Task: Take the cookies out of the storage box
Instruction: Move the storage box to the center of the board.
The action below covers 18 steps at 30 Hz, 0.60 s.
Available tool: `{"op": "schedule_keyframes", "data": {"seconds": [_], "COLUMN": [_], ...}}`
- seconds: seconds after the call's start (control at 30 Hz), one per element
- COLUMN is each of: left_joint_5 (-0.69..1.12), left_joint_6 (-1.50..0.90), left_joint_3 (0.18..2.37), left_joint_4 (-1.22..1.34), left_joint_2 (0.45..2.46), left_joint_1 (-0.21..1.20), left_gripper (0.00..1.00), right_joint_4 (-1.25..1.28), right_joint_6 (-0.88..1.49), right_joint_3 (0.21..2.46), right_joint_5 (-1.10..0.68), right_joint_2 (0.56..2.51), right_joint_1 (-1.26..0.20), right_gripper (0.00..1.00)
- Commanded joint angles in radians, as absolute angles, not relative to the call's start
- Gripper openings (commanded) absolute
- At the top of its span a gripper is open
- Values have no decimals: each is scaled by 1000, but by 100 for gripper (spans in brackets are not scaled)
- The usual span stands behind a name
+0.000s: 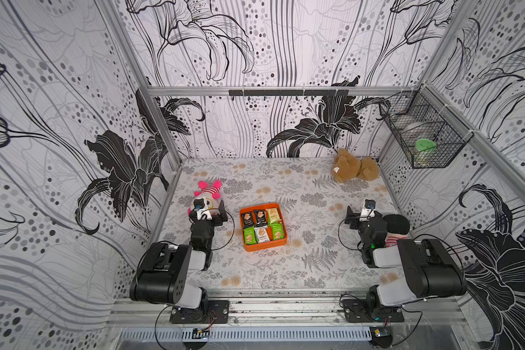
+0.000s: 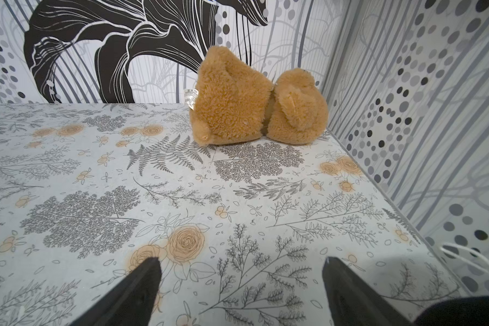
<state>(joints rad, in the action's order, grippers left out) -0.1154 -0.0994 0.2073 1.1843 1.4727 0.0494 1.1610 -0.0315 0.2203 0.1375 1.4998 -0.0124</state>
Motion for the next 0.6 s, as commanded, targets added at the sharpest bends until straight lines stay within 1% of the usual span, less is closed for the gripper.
{"op": "schedule_keyframes", "data": {"seconds": [0.0, 0.57], "left_joint_5": [-113, -103], "left_joint_6": [-87, -95], "left_joint_3": [222, 214], "left_joint_4": [1203, 1215], "left_joint_2": [1479, 1475], "left_joint_1": [44, 43], "left_gripper": [97, 98], "right_joint_4": [1187, 1185], "right_joint_6": [-42, -41], "right_joint_3": [223, 227], "right_joint_5": [132, 119], "right_joint_2": [1501, 1501], "right_joint_1": [-8, -8], "right_gripper": [95, 95]}}
